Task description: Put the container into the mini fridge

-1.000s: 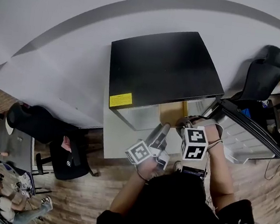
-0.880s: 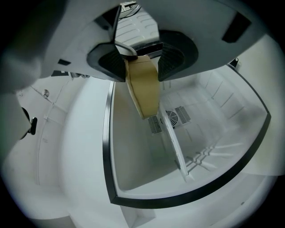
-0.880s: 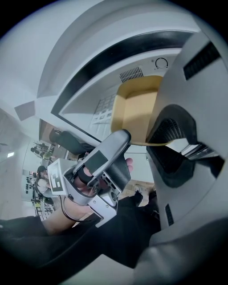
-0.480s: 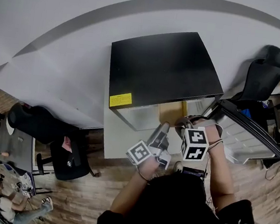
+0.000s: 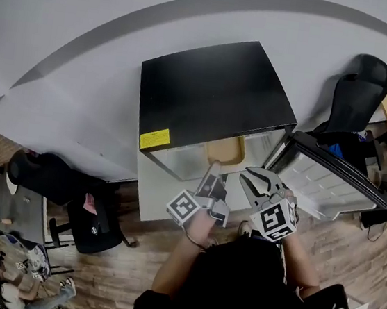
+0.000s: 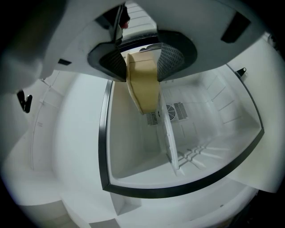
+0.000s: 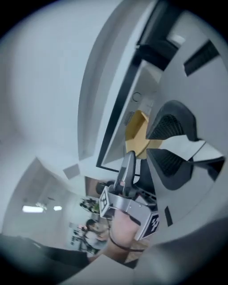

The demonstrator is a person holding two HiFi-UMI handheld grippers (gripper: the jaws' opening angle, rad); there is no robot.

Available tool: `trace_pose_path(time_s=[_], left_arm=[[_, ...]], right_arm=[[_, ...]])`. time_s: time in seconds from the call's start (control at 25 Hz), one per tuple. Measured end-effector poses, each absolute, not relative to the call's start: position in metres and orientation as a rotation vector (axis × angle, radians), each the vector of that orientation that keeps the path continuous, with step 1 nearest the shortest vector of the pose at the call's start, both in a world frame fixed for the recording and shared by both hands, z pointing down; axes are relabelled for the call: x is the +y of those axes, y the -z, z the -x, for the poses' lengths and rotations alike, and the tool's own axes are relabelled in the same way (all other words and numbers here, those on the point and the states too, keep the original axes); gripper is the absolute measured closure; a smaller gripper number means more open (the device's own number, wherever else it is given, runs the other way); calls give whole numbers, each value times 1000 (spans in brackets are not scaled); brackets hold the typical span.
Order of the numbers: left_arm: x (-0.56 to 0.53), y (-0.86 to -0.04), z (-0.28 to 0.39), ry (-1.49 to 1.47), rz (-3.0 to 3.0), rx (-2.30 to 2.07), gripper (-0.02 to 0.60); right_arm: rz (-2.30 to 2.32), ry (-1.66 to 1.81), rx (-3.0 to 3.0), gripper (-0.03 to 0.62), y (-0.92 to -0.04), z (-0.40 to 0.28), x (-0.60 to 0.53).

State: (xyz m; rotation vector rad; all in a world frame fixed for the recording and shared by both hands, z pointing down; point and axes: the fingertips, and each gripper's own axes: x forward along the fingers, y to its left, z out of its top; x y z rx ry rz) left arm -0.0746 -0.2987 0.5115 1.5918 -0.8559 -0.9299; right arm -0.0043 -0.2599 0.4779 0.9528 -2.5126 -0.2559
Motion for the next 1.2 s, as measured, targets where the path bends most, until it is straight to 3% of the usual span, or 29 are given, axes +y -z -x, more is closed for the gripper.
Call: trace_pose_path(time_s=[0.16, 1.2], left_arm=[[-302, -510, 71, 919, -1601, -865, 347], [-322, -520, 67, 830, -1653, -913, 325]], right_arm=[[-1101, -62, -2649, 579, -508, 8, -258], [-1267, -119, -2690, 580, -501, 23, -320]])
